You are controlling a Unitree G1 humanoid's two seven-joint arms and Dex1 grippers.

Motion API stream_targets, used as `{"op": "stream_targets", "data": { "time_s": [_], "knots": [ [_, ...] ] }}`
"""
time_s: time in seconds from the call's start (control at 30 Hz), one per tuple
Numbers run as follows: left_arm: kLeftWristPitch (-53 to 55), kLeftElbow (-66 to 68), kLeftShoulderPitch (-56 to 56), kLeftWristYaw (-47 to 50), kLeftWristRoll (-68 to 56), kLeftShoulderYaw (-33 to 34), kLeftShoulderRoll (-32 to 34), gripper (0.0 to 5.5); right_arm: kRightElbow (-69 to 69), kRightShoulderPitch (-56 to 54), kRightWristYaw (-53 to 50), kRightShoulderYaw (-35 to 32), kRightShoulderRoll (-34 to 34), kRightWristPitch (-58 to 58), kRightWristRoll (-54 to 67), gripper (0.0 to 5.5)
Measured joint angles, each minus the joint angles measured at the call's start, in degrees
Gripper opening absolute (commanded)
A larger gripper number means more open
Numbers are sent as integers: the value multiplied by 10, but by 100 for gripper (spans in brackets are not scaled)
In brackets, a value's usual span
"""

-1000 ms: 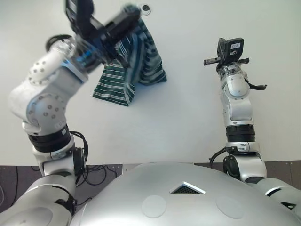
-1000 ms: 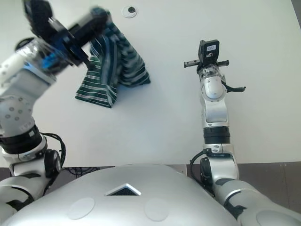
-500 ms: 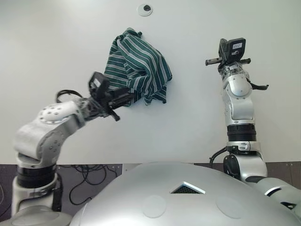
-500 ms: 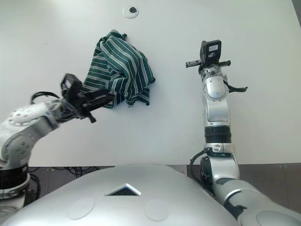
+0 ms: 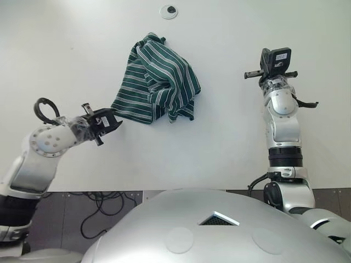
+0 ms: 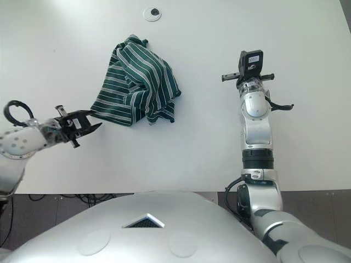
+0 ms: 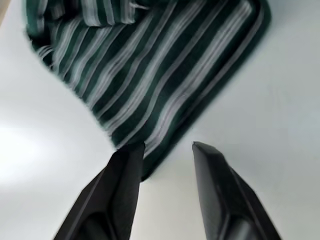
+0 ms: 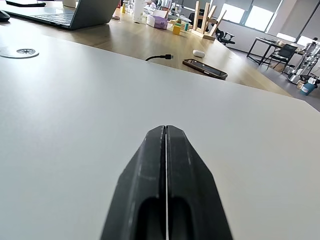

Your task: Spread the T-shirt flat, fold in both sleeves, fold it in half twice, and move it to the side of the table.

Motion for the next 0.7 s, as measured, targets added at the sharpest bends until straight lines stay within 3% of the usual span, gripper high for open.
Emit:
{"op": "stream_targets", "data": {
  "time_s": [0.2, 0.47, 0.6, 0.7],
  "knots": [
    [-56, 61, -44, 18, 60, -36, -26, 149, 1, 0, 0, 4, 0, 0, 0, 0],
    [-54, 75, -59, 6, 63, -47, -54, 7, 2, -2, -4, 3, 0, 0, 0, 0],
    [-27, 70, -74, -23, 32, -34, -63, 2, 2, -10, -6, 3, 0, 0, 0, 0],
    [52, 33, -86, -82, -52, -6, -67, 2, 2, -16, -6, 3, 0, -1, 0, 0]
  ]
}}
